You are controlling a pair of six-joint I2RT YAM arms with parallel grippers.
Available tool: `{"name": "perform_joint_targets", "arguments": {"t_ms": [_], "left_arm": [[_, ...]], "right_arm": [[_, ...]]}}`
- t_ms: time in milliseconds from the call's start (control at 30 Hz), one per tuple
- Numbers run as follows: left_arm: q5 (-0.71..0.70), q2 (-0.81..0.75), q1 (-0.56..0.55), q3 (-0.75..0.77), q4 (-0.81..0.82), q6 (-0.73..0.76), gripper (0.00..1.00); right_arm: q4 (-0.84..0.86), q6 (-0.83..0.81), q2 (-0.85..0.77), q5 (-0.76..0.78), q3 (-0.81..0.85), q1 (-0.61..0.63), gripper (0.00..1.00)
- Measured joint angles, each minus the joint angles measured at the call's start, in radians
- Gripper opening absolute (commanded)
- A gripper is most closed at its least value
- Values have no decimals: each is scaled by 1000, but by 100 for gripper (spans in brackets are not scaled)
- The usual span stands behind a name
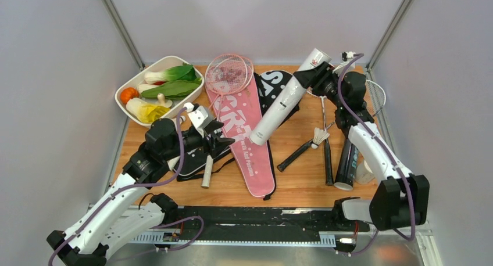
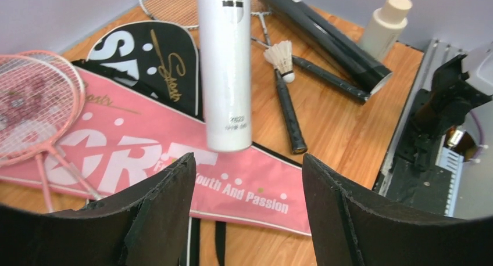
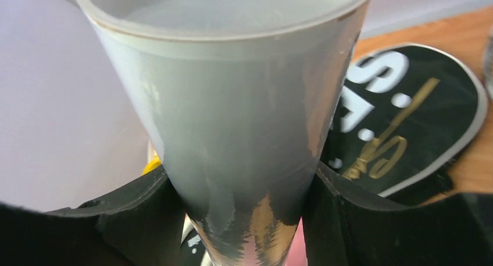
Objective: Pack up the badminton gear
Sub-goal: Place the shuttle tube at the center of the board.
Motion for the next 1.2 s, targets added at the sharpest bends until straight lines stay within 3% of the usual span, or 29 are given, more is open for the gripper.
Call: {"name": "perform_joint_targets", "arguments": {"t_ms": [133,300,433,600,900,1200], "left_arm": [[-55,-14,0,-5,-30,54,74],[-145,-75,0,-75,-26,91,74],[-179,-133,0,-143,-13,109,74],[-202,-152,0,-153,5,123,74],[-228,-153,0,-153,15,127,74],[-231,-157,0,-153,15,127,74]], "right_arm": [[-69,9,124,-64,39,-127,36],[-194,9,360,-169,140,-254,40],[-323,-14,524,-188,246,-317,49],[-430,-15,649,-190,355,-336,72],[-565,-97,678,-80,457,-354,99],[-744,-278,548,216,480,-375,100]]}}
